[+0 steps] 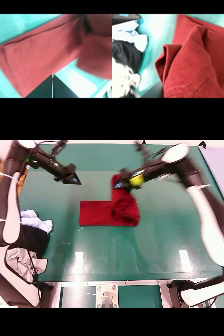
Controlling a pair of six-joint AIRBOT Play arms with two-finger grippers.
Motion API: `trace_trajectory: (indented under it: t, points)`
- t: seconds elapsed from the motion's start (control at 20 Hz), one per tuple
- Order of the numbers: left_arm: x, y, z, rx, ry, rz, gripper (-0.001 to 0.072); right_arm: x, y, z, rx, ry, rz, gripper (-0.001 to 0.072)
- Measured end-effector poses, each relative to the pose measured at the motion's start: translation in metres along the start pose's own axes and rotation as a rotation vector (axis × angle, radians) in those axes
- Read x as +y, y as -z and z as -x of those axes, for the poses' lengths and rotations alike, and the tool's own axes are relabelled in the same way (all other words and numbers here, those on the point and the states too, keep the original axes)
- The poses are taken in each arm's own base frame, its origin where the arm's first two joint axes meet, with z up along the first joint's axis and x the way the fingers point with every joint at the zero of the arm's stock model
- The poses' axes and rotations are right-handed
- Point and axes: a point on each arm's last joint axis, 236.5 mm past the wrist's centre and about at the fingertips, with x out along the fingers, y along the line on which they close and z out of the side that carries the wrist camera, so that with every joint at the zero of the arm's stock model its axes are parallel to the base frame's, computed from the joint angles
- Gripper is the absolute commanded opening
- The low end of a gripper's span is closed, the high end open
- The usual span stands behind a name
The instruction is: Fold the shirts.
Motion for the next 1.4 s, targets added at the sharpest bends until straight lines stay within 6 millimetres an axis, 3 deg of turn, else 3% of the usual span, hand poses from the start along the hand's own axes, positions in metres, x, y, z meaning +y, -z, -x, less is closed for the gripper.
trace_trajectory:
  t: [0.05,0.15,0.25,0.35,0.5,0.65,0.8,0.9,1.0,1.1,1.2,1.25,1.3,1.35,1.4]
  points:
    - [0.004,0.003,0.006,0.006,-0.002,0.001,0.0023,0.01,0.001,-0.038,-0.022,-0.016,0.005,0.0498]
    - [0.01,0.006,0.014,0.006,-0.007,-0.003,0.0023,0.027,0.007,-0.101,-0.064,-0.047,-0.001,0.0524]
    - [0.013,0.009,0.018,0.016,-0.009,-0.017,0.0023,0.029,0.004,-0.127,-0.108,-0.049,-0.004,0.0524]
    - [0.014,0.011,0.02,0.02,-0.008,-0.034,0.0023,0.016,-0.004,-0.121,-0.121,-0.025,-0.007,0.0524]
    - [0.015,0.015,0.022,0.034,-0.007,-0.053,0.0023,-0.03,-0.025,-0.067,-0.113,0.047,-0.035,0.0524]
    - [0.015,0.017,0.022,0.041,-0.004,-0.067,0.0023,-0.101,-0.034,0.003,-0.102,0.178,-0.12,0.0537]
    - [0.016,0.017,0.022,0.041,-0.006,-0.071,0.0023,-0.182,-0.008,0.052,-0.048,0.287,-0.275,0.0538]
    - [0.015,0.017,0.022,0.043,-0.004,-0.074,0.0023,-0.216,0.018,0.057,-0.004,0.295,-0.358,0.0538]
    - [0.015,0.018,0.022,0.046,-0.004,-0.074,0.0023,-0.234,0.04,0.044,0.042,0.265,-0.411,0.0538]
    - [0.015,0.018,0.022,0.046,-0.004,-0.075,0.0023,-0.236,0.055,0.021,0.085,0.207,-0.437,0.0538]
    - [0.015,0.017,0.022,0.044,-0.005,-0.075,0.0023,-0.227,0.062,-0.004,0.11,0.131,-0.45,0.0535]
    - [0.016,0.017,0.022,0.041,-0.006,-0.076,0.0023,-0.219,0.063,-0.015,0.113,0.095,-0.445,0.0405]
    - [0.016,0.016,0.022,0.038,-0.006,-0.076,0.0023,-0.214,0.062,-0.024,0.109,0.072,-0.442,0.0133]
    - [0.016,0.015,0.022,0.036,-0.007,-0.076,0.0022,-0.211,0.059,-0.031,0.099,0.056,-0.437,0.0037]
    - [0.017,0.014,0.022,0.032,-0.01,-0.075,0.0022,-0.205,0.054,-0.033,0.088,0.034,-0.429,0.002]
